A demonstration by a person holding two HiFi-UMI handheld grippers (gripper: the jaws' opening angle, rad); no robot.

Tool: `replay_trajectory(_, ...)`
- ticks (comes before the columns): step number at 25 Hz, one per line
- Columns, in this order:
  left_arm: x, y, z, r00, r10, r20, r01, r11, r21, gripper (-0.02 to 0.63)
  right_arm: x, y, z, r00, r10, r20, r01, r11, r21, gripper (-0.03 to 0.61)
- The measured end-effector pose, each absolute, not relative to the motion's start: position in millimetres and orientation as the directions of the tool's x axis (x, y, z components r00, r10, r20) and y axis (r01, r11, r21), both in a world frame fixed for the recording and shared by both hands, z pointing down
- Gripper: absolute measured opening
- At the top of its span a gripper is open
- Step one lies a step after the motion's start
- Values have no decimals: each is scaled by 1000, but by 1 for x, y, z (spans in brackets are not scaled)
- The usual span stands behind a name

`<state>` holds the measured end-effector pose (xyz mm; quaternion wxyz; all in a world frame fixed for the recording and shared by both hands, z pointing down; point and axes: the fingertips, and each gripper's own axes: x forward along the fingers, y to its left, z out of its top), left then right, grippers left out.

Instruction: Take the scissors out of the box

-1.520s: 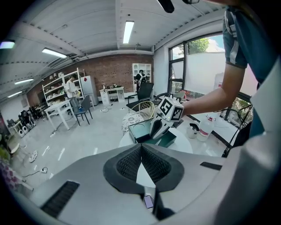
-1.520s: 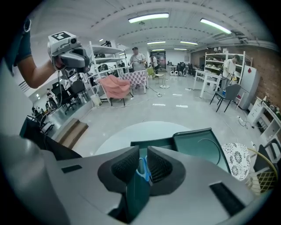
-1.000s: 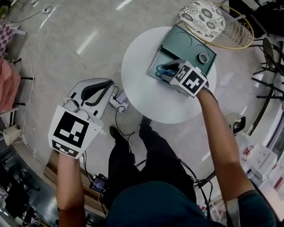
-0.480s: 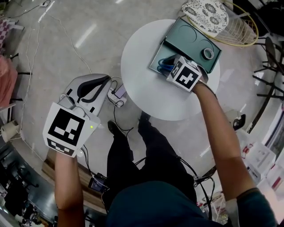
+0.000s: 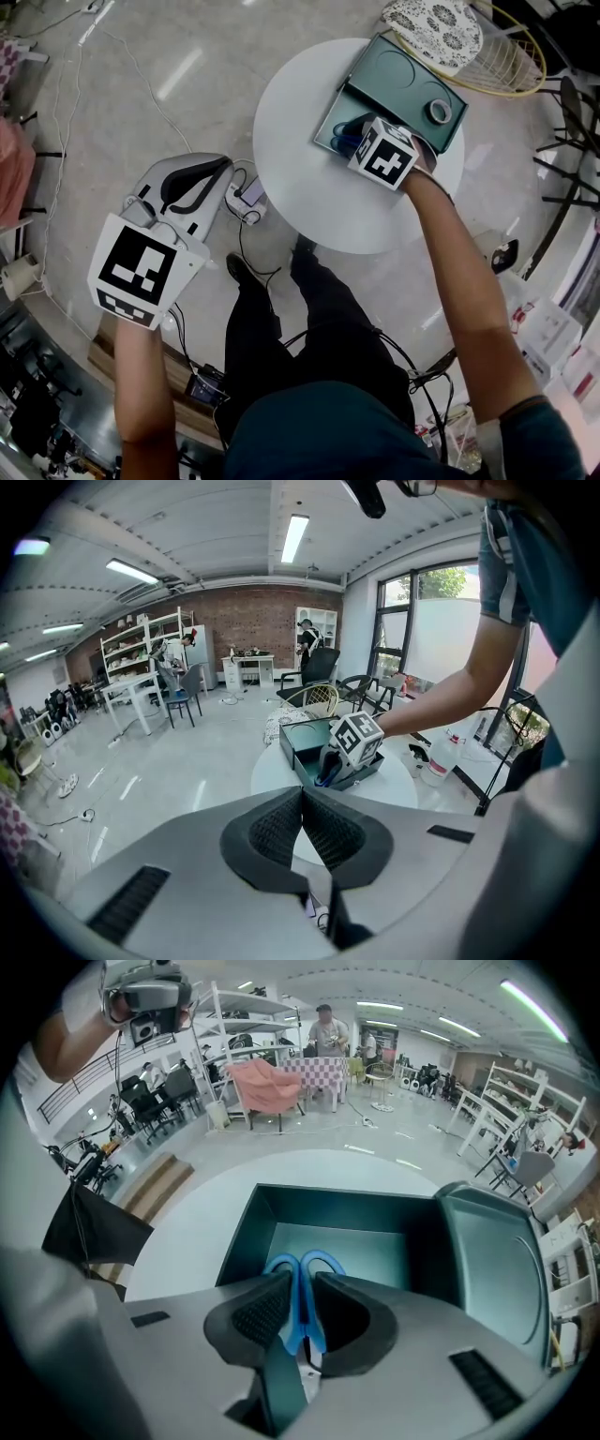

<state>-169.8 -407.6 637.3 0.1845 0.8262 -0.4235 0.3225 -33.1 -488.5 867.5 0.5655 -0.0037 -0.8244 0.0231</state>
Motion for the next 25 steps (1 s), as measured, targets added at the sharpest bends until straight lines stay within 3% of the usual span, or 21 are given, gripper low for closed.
replay_trajectory(10, -181, -409, 633, 418, -593, 688, -817, -577, -1, 18, -32, -507, 842, -386, -104, 917, -118, 991, 63, 95)
replay_trajectory(25, -188, -403, 566, 413, -624, 663, -804, -592, -57, 18, -16, -520, 713, -506, -329, 797, -358, 921, 153, 92)
